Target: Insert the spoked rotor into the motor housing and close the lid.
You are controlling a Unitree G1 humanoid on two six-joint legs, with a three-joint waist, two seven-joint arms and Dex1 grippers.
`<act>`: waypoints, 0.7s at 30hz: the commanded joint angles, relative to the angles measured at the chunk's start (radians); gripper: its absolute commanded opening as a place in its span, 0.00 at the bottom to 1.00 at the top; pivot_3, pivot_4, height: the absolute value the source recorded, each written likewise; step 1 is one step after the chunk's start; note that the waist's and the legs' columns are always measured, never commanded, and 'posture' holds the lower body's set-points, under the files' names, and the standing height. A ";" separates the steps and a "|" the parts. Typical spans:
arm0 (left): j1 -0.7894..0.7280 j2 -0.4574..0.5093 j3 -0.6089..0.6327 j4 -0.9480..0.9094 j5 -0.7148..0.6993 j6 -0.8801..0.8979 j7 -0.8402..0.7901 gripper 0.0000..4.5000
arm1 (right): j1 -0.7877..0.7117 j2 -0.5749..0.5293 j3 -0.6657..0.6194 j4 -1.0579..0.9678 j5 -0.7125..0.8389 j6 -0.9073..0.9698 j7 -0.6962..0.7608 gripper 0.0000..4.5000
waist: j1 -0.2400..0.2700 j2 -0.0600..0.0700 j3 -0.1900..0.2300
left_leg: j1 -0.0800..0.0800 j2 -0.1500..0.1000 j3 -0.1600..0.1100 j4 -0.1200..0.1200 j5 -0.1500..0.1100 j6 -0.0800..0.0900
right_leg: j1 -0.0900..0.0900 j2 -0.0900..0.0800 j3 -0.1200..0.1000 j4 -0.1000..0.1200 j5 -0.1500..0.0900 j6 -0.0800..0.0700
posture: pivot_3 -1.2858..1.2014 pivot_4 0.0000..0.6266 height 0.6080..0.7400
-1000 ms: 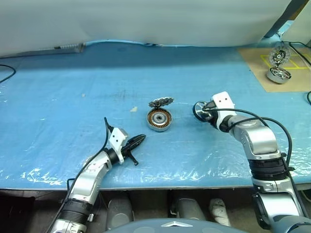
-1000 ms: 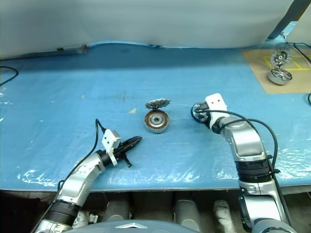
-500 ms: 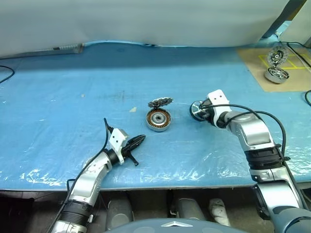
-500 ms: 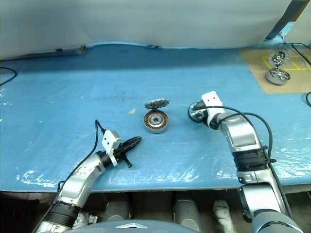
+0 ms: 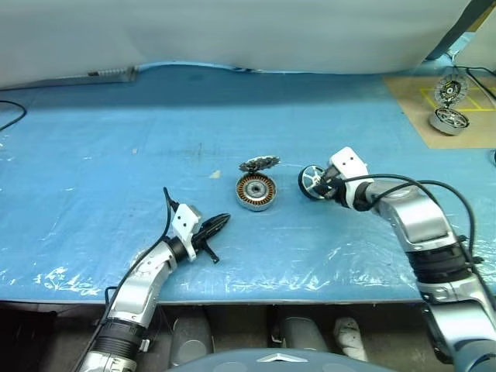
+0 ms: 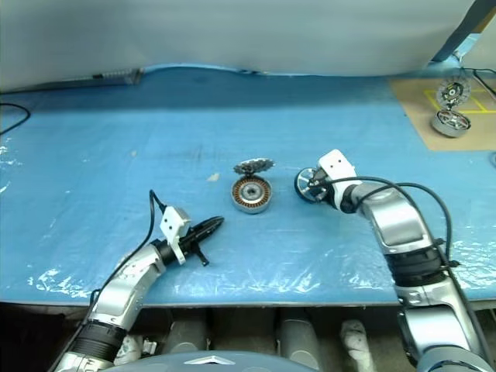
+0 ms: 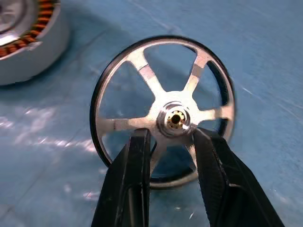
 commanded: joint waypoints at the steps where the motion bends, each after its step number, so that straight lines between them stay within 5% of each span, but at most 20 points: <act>1: -0.015 0.003 0.009 -0.029 -0.009 -0.015 -0.006 0.00 | 0.022 -0.086 -0.007 -0.145 0.066 -0.065 0.140 0.09 | 0.002 0.000 0.000 | 0.000 0.000 0.000 0.000 0.000 0.000 | 0.000 0.000 0.000 0.000 0.000 0.000 | 0.52 0.24 1.00; 15: -0.013 0.008 0.016 -0.027 -0.005 -0.028 0.003 0.00 | -0.060 -0.043 0.091 -0.172 0.068 -0.089 0.159 0.09 | 0.006 0.000 0.000 | -0.001 0.000 0.000 0.001 0.000 0.000 | 0.000 0.000 0.000 0.000 0.000 0.000 | 0.52 0.24 1.00; 18: -0.013 0.009 0.017 -0.024 -0.006 -0.028 0.002 0.00 | -0.065 -0.068 0.078 -0.148 0.067 -0.096 0.172 0.21 | 0.014 0.000 0.000 | -0.001 0.000 0.000 0.001 0.000 0.000 | 0.000 0.000 0.000 0.000 0.000 0.000 | 0.52 0.24 1.00; 21: -0.015 0.009 0.017 -0.021 -0.007 -0.026 0.002 0.00 | -0.062 -0.090 0.071 -0.143 0.059 -0.101 0.168 0.45 | 0.015 0.000 0.000 | 0.000 0.000 0.000 0.002 0.000 0.000 | 0.000 0.000 0.000 0.001 0.000 0.000 | 0.52 0.24 1.00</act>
